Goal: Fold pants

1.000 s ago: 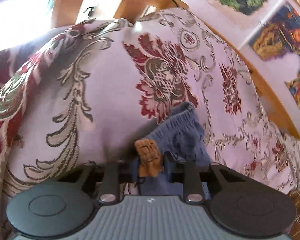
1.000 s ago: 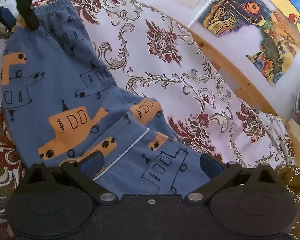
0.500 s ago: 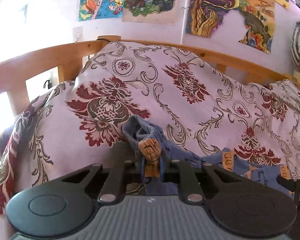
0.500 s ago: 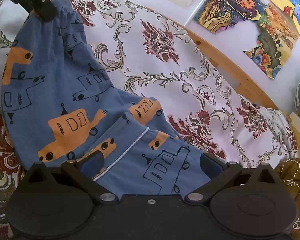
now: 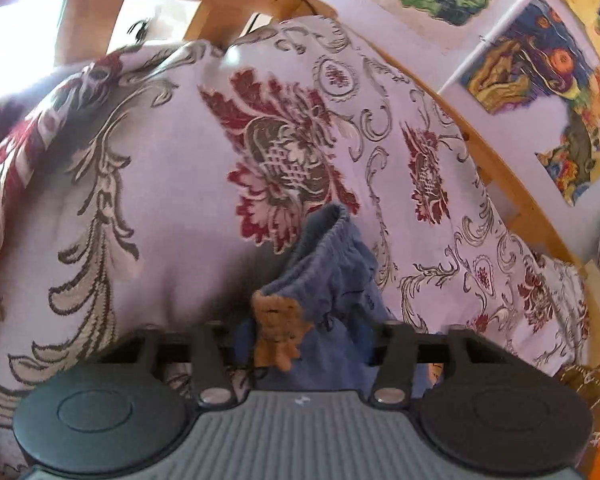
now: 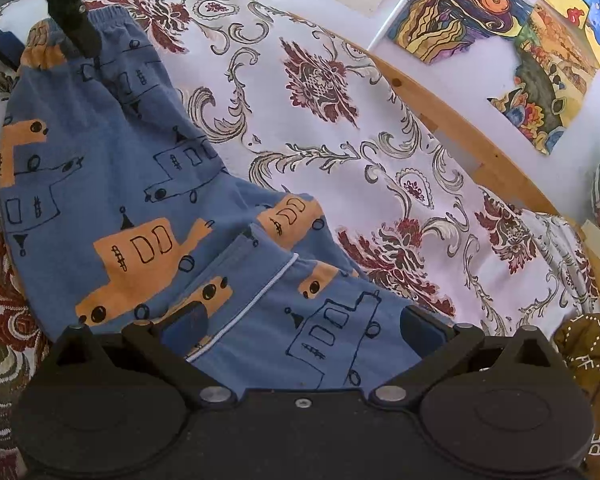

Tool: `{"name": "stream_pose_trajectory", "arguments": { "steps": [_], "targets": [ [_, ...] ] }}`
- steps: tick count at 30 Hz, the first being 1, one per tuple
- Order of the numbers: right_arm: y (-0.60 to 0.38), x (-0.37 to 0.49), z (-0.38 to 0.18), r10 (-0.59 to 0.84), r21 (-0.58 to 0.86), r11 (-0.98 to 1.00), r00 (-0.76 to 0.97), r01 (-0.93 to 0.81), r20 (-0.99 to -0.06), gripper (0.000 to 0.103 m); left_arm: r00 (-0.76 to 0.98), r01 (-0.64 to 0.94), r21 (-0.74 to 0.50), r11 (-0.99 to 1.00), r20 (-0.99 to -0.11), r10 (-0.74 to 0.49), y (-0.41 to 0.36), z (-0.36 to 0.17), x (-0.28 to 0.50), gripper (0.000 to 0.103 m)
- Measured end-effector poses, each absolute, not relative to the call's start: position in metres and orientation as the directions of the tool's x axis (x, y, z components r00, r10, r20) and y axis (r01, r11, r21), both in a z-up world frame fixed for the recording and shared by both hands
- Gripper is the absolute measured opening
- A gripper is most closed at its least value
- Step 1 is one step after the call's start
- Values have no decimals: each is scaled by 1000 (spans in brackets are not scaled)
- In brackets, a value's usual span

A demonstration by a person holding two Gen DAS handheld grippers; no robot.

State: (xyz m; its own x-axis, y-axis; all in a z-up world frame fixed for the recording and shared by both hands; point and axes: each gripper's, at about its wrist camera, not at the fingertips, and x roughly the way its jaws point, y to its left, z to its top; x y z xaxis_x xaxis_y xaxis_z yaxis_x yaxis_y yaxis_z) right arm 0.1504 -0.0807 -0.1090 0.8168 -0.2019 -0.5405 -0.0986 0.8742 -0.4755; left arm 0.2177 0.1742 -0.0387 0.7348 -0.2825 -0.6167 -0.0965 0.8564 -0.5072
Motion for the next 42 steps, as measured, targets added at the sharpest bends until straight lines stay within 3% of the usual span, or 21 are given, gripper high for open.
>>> {"name": "stream_pose_trajectory", "arguments": {
  "steps": [1, 5, 12, 17, 24, 33, 39, 42],
  "targets": [
    [-81, 150, -109, -202, -477, 873, 818, -99, -539, 102, 728, -111, -504, 857, -629, -275, 177, -41, 219, 23],
    [-81, 151, -110, -201, -476, 874, 820, -96, -535, 102, 726, -147, -562, 814, -620, -297, 187, -45, 219, 16],
    [-79, 147, -102, -194, -488, 868, 839, -95, -508, 102, 789, -46, -506, 861, -547, -280, 163, -22, 209, 12],
    [-99, 139, -67, -162, -409, 912, 878, -41, -450, 102, 830, 86, -399, 913, -478, -287, 125, 5, 195, 12],
    [-183, 142, -15, -34, -161, 985, 840, -64, -542, 102, 842, 315, -127, 941, -420, -339, 38, 33, 161, 12],
    [-300, 172, 10, 325, 407, 911, 725, -67, -608, 102, 800, 479, 197, 856, -498, -334, -91, -7, 112, 13],
    [-305, 173, -30, 468, 552, 833, 594, -50, -654, 92, 793, 530, 353, 771, -528, -303, -140, -49, 91, 13],
    [-308, 172, -43, 510, 610, 792, 573, -22, -642, 79, 783, 548, 377, 747, -546, -299, -149, -64, 86, 14]
  ]
}}
